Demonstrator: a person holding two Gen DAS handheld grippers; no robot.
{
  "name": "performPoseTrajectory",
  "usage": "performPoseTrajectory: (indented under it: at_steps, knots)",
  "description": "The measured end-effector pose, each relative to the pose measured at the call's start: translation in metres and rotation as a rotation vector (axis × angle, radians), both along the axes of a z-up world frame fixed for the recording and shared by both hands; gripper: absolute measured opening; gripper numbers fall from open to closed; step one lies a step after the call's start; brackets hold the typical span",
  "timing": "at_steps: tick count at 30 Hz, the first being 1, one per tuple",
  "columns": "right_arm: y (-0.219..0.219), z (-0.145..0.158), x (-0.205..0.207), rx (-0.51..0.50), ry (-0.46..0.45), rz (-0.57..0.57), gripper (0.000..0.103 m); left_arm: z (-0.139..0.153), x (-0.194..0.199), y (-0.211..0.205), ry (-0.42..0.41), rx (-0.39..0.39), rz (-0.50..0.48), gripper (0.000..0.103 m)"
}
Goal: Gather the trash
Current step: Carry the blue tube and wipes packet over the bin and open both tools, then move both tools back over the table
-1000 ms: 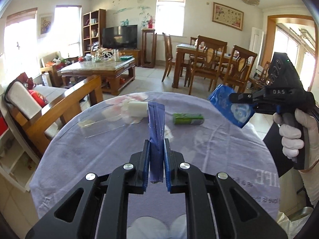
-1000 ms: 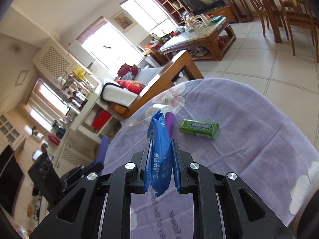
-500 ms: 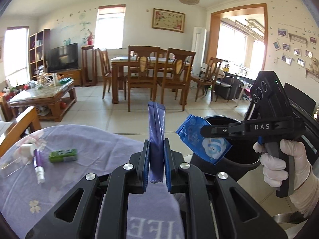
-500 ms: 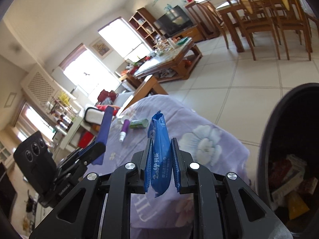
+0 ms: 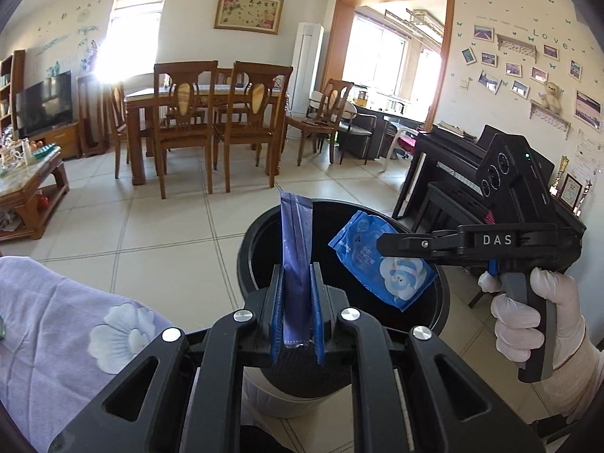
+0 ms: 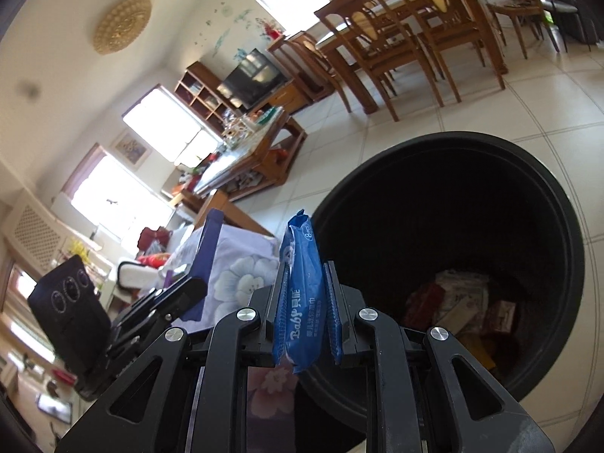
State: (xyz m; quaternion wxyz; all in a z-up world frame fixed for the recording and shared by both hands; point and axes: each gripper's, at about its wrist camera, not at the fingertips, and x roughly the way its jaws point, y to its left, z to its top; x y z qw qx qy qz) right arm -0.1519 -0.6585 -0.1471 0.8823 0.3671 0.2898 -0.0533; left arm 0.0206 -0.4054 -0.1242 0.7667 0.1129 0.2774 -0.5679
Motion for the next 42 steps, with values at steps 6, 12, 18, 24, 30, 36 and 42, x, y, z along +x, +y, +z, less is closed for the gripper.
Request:
performPoseTrajectory:
  at_steps: [6,12,18,24,30,36,42]
  knots:
    - [-0.026,-0.019,-0.009,0.006,0.03,-0.059,0.019,-0.028,-0.009,-0.035,0.039,0.05,-0.059,0.014]
    - [-0.046,-0.041,-0.018,0.017,0.055,-0.108,0.019,-0.051,-0.01,-0.056,0.064,0.106,-0.082,0.014]
    - [-0.056,-0.058,-0.028,0.026,0.07,-0.136,0.019,-0.062,-0.011,-0.069,0.065,0.147,-0.086,0.017]
    - [-0.05,-0.056,-0.032,-0.004,0.08,-0.137,0.02,-0.064,-0.014,-0.075,0.054,0.168,-0.079,0.017]
    - [-0.041,-0.043,-0.03,-0.078,0.088,-0.138,0.06,-0.06,-0.019,-0.076,0.033,0.169,-0.062,0.035]
    - [-0.037,-0.039,-0.03,-0.113,0.089,-0.153,0.067,-0.055,-0.022,-0.071,0.008,0.136,-0.043,0.055]
    - [-0.031,-0.031,-0.032,-0.138,0.074,-0.169,0.067,-0.047,-0.02,-0.061,0.011,0.109,-0.038,0.057]
